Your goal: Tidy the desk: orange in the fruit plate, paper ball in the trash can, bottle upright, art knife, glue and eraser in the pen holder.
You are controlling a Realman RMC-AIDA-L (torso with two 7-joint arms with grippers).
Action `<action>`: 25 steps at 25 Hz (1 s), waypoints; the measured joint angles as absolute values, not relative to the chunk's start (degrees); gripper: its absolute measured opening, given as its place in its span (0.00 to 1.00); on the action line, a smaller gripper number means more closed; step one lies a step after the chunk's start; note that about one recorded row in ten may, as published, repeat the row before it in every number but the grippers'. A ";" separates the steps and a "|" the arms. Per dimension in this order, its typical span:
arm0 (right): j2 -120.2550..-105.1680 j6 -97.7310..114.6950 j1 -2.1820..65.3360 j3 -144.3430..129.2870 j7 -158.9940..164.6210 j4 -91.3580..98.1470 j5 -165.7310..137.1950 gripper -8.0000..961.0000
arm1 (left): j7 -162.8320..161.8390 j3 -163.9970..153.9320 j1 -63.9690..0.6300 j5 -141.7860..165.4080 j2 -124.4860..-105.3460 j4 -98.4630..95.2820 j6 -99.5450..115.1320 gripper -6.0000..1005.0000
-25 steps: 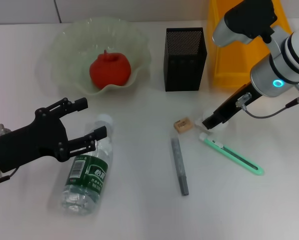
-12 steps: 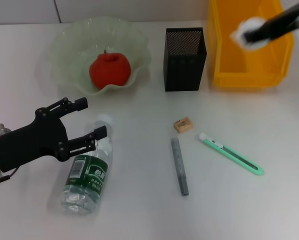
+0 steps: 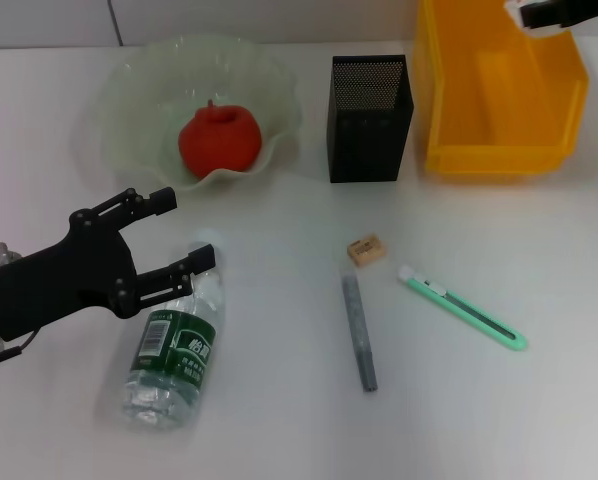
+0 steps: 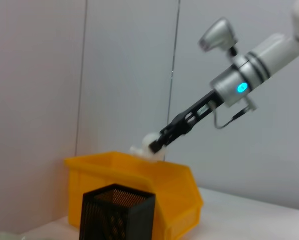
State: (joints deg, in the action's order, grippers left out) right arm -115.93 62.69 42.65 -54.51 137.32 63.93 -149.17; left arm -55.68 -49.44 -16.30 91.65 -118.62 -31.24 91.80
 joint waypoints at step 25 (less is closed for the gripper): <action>-119.41 78.21 1.02 -66.28 87.68 77.60 -94.39 0.86 | -125.98 -83.98 2.46 111.52 -118.70 -100.40 65.90 0.83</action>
State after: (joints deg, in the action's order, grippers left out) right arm -119.41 78.21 1.02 -66.28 87.68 77.60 -94.39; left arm -125.98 -83.98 2.46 111.52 -118.70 -100.40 65.90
